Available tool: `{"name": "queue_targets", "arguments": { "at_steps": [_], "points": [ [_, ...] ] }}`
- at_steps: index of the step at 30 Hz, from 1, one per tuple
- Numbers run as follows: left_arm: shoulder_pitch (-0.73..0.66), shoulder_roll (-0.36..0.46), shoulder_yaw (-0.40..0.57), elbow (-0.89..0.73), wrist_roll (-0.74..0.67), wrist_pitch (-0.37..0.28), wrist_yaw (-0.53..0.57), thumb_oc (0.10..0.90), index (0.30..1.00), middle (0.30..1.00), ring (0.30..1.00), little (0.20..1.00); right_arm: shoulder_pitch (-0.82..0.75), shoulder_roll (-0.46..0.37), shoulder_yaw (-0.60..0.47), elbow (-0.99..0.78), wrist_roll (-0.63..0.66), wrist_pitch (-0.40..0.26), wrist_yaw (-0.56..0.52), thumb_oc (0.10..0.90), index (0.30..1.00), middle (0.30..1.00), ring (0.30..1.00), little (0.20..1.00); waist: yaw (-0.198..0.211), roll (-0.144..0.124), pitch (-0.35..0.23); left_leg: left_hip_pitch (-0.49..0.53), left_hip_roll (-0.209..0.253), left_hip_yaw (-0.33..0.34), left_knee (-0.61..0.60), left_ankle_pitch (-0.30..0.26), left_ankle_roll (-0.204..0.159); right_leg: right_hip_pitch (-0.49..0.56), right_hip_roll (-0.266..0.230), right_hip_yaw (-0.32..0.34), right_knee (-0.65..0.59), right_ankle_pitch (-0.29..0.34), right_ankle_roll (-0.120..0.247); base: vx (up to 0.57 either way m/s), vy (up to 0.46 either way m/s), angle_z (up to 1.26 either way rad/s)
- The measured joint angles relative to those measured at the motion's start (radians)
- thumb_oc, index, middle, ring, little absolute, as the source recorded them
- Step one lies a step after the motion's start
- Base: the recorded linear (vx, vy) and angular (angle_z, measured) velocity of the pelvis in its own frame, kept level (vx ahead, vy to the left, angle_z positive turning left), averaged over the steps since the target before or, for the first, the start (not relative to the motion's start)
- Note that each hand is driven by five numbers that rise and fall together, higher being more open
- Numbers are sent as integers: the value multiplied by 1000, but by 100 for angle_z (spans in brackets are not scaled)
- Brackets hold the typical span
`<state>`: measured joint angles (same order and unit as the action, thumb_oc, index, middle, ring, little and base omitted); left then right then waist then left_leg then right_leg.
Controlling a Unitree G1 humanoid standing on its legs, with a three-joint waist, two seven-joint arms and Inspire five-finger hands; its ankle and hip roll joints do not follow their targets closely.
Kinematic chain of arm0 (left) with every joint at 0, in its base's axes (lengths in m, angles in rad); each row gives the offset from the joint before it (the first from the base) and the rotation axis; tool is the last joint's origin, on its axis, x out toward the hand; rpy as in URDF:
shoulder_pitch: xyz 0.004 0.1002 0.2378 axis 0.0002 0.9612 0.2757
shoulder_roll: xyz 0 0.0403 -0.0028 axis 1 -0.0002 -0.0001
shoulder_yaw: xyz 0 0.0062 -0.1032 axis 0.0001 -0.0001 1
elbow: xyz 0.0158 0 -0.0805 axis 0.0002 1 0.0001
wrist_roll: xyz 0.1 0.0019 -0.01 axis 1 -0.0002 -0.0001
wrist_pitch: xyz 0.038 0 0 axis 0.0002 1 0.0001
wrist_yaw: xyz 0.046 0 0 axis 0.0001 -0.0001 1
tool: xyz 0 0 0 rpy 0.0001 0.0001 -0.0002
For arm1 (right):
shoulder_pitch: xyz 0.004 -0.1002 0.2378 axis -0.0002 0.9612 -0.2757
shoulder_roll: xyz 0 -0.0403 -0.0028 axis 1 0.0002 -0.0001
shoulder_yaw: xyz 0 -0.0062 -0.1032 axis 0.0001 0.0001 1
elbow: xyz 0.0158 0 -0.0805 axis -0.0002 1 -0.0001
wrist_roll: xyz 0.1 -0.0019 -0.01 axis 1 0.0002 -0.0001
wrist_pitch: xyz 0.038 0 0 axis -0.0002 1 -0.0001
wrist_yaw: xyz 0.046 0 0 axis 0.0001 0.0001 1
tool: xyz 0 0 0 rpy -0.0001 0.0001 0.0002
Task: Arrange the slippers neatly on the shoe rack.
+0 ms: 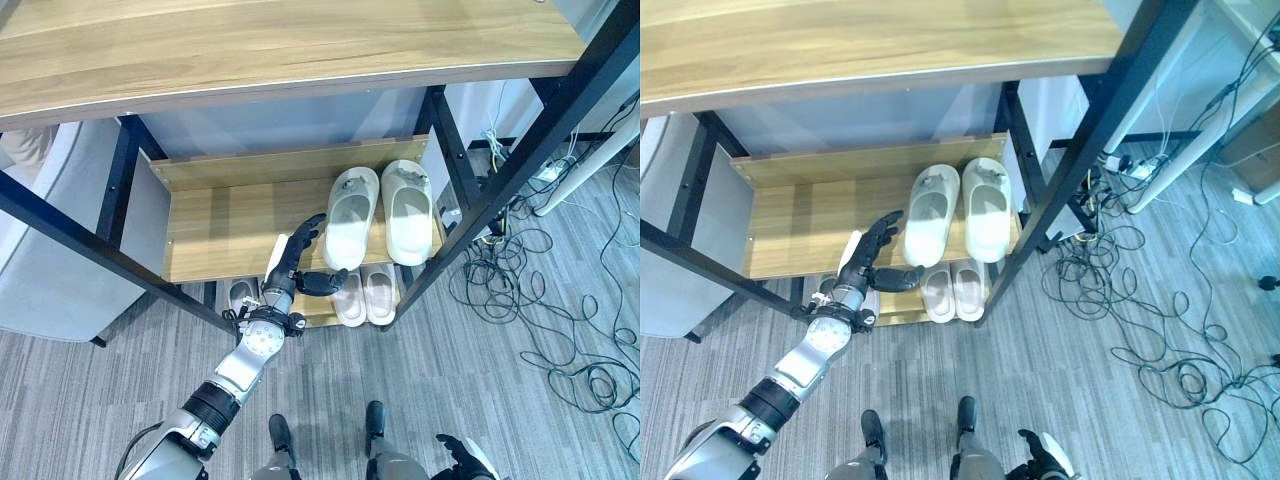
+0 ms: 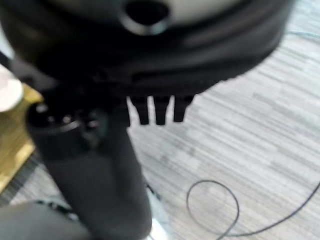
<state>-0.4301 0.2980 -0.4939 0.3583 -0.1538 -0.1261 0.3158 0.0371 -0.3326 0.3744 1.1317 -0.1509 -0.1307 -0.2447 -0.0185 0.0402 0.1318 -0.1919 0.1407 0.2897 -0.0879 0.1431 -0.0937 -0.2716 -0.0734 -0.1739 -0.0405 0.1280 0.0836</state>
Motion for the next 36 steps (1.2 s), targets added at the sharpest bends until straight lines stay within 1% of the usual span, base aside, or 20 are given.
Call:
{"name": "queue_targets", "arguments": {
  "at_steps": [13,19,24,31,36],
  "points": [
    [-13,-35,-49,-5,-3,0,1,800,900,900,900,900,0,1,1,0,0,5,-4,800,900,900,900,900,1,-2,1,0,0,2,0,0,0,-3,0,3,2,0,0,0,0,0],
    [-27,-49,-86,-4,-4,0,2,800,900,900,900,900,0,4,1,0,1,5,-4,800,900,900,900,900,-9,-3,2,0,-1,4,0,-1,0,-6,0,8,3,0,0,1,-3,-1],
    [-32,-48,-86,-2,-12,1,11,800,900,900,900,900,1,7,1,1,1,6,-4,800,900,900,900,900,-19,-4,2,1,-1,7,0,-1,0,-8,0,13,5,0,0,0,-2,-2],
    [-41,-46,-92,17,-12,1,15,800,900,900,900,900,2,8,1,3,2,7,-4,800,900,900,900,900,-20,-4,2,10,-1,8,0,-2,1,1,0,13,6,0,0,4,0,0],
    [-50,-2,-94,18,2,1,-1,800,900,900,900,900,2,9,1,3,2,8,-3,800,900,900,900,900,-20,-2,2,36,-1,7,-1,-4,0,30,0,12,1,0,0,15,2,0]
  ]
}}
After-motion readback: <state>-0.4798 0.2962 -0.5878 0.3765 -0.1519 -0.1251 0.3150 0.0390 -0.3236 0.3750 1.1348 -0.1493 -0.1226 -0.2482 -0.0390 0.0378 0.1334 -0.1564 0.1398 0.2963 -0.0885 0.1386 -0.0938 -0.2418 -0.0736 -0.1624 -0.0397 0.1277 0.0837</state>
